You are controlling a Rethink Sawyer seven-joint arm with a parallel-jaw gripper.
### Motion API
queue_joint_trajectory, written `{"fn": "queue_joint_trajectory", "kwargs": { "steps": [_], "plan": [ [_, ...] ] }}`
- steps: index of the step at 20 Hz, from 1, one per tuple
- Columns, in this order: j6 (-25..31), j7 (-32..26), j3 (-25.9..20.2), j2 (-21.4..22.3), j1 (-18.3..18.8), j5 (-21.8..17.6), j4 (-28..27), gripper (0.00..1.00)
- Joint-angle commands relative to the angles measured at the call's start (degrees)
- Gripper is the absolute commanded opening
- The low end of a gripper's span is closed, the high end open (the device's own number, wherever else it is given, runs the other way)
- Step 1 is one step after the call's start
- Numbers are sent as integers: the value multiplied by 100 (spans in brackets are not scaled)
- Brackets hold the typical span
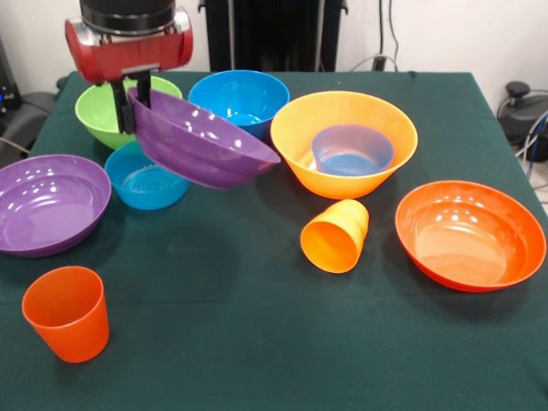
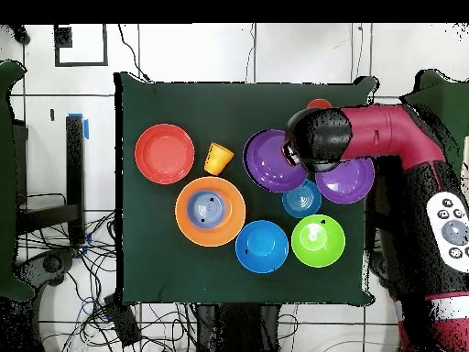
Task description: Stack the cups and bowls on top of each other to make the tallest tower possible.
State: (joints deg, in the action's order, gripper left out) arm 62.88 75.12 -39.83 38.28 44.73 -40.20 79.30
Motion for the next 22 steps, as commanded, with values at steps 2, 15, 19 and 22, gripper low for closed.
{"fn": "queue_joint_trajectory", "kwargs": {
  "steps": [2, 15, 19, 22],
  "plan": [
    [781, -1243, -65, 383, -202, 142, 136, 0],
    [836, -1196, -57, 418, -234, 163, 134, 0],
    [766, -1094, -52, 467, -251, 181, 230, 0],
    [751, -1100, -63, 516, -218, 214, 287, 0]
  ]
}}
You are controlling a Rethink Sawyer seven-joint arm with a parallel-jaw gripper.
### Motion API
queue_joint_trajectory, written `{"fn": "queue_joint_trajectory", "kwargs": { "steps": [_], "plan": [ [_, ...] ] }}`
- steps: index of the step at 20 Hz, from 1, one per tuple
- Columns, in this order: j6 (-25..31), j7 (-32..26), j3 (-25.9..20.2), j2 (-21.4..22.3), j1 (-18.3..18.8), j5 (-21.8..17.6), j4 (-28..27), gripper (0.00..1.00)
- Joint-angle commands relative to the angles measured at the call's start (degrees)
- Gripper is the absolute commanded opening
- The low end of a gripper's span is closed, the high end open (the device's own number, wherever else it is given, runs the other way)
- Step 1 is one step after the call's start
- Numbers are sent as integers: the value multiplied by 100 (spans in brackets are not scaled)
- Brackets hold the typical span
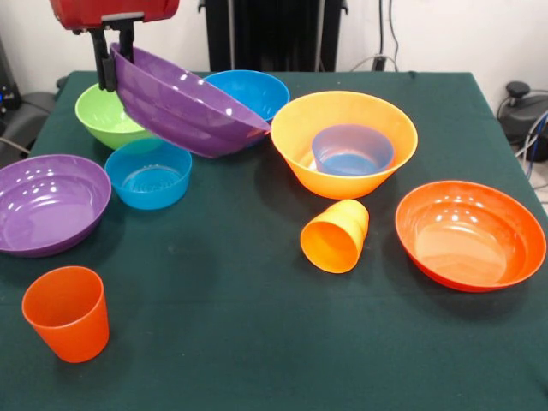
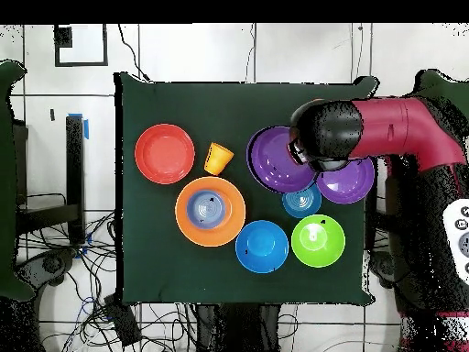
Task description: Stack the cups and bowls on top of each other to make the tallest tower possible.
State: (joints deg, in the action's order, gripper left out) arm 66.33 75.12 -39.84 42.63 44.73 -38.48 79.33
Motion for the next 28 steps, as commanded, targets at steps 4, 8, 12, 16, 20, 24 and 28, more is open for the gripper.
{"fn": "queue_joint_trajectory", "kwargs": {
  "steps": [4, 8, 12, 16, 20, 24, 28],
  "plan": [
    [239, -964, -66, 145, -223, 57, 455, 0],
    [-70, -786, -97, 289, -166, 112, 793, 0],
    [-78, -655, -120, 514, -159, 266, 1007, 0],
    [-310, -488, -116, 695, -138, 357, 1335, 0],
    [-606, -424, -124, 822, -84, 372, 1713, 0],
    [-872, -347, -112, 889, -42, 354, 1960, 0],
    [-974, -320, -89, 919, -47, 359, 2063, 0]
  ]
}}
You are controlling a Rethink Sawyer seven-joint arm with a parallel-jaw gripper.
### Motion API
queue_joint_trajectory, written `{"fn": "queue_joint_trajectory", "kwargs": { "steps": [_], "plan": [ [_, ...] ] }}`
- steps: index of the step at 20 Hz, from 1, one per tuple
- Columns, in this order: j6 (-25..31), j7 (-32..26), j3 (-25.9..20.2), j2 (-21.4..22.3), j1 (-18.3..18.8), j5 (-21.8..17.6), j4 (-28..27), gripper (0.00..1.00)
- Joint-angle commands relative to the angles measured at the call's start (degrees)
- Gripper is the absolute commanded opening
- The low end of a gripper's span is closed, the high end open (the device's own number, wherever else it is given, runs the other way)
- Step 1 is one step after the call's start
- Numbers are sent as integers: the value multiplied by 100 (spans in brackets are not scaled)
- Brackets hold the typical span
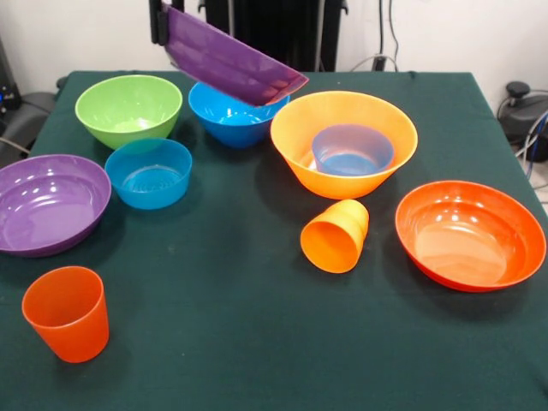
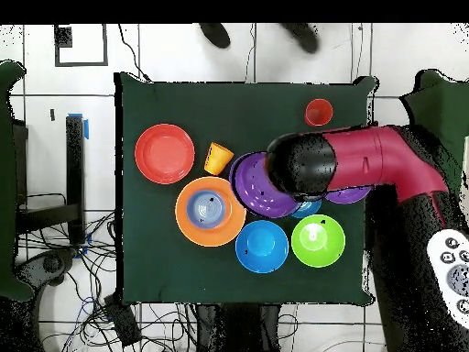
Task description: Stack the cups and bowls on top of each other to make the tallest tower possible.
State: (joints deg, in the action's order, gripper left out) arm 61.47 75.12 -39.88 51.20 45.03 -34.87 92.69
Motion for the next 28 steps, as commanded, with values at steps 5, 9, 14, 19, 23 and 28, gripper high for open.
{"fn": "queue_joint_trajectory", "kwargs": {
  "steps": [5, 9, 14, 19, 23, 28],
  "plan": [
    [-706, -143, -38, 80, -133, 14, 898, 0],
    [-847, 39, 15, 58, -227, 1, 964, 0],
    [-1062, 263, 91, 8, -363, -61, 1041, 0],
    [-1284, 482, 213, -33, -504, -165, 1106, 0],
    [-1434, 675, 347, -100, -691, -209, 1081, 0],
    [-1607, 811, 532, -114, -869, -214, 1091, 0]
  ]
}}
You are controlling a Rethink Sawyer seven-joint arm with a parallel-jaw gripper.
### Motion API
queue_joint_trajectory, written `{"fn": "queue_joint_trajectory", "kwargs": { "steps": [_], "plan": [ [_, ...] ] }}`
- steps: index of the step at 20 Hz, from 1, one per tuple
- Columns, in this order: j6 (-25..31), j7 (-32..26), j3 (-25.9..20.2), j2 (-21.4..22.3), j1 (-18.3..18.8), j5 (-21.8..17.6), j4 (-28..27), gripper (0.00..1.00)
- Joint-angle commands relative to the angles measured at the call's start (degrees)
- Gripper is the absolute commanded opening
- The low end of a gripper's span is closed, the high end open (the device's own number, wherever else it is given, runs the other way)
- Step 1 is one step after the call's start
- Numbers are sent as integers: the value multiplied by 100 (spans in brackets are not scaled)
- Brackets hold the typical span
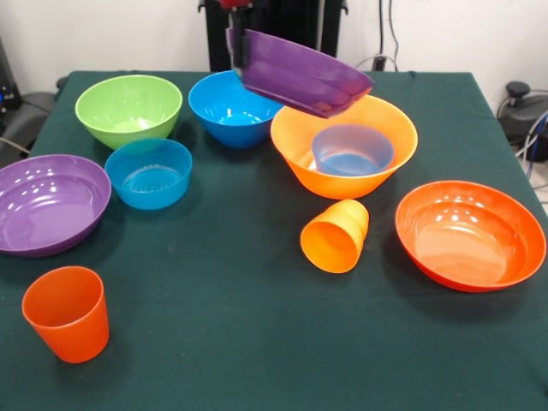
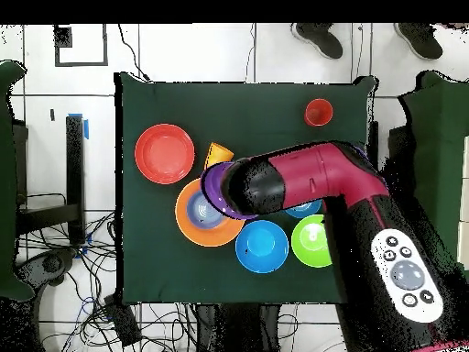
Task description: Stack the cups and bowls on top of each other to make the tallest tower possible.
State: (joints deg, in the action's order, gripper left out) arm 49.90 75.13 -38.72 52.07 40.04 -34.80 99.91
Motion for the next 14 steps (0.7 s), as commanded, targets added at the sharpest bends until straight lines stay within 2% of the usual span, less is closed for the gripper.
{"fn": "queue_joint_trajectory", "kwargs": {
  "steps": [1, 14],
  "plan": [
    [-473, 841, 456, -217, -416, -224, 353, 0],
    [-662, 715, 735, -144, -523, -49, 398, 0]
  ]
}}
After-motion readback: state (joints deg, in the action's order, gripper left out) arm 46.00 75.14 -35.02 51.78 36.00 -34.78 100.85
